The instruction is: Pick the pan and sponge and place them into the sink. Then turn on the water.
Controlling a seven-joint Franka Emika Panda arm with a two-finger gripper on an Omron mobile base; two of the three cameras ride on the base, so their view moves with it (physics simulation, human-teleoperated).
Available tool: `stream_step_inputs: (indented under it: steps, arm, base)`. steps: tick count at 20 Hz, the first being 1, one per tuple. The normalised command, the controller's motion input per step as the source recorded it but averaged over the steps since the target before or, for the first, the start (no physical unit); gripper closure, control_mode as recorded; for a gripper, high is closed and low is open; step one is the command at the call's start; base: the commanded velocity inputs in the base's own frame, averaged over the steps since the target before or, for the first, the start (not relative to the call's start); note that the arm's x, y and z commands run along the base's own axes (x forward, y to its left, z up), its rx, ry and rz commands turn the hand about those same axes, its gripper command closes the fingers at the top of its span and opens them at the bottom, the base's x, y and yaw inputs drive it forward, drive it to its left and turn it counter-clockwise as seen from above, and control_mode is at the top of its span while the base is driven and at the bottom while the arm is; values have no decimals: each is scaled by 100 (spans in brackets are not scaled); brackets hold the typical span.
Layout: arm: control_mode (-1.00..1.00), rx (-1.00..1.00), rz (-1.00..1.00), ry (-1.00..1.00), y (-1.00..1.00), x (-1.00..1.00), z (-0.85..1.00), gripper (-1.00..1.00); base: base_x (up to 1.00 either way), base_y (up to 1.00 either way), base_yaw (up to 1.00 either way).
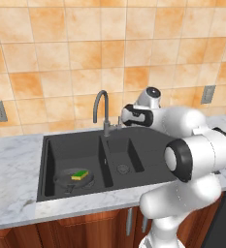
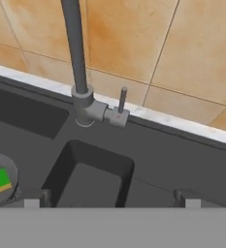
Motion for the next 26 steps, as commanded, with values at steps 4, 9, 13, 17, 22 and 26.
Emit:
stream_step_inputs:
  steps: [4, 9, 13, 17, 22, 26]
  arm:
    - [-100, 0, 4, 0, 0, 43, -19, -100]
    - [-100, -2, 5, 0, 0, 41, -31, -100]
    - [-100, -1, 5, 0, 0, 42, -21, -100]
    - [-100, 0, 4, 0, 0, 43, -13, -100]
    - [-100, -1, 5, 0, 0, 38, -25, -100]
    - [-100, -2, 5, 0, 0, 37, -29, -100]
  base:
    - [0, 0, 0]
    - [0, 0, 0]
    - [0, 0, 0]
    - [0, 0, 0]
    - [0, 0, 0]
    - [0, 0, 0]
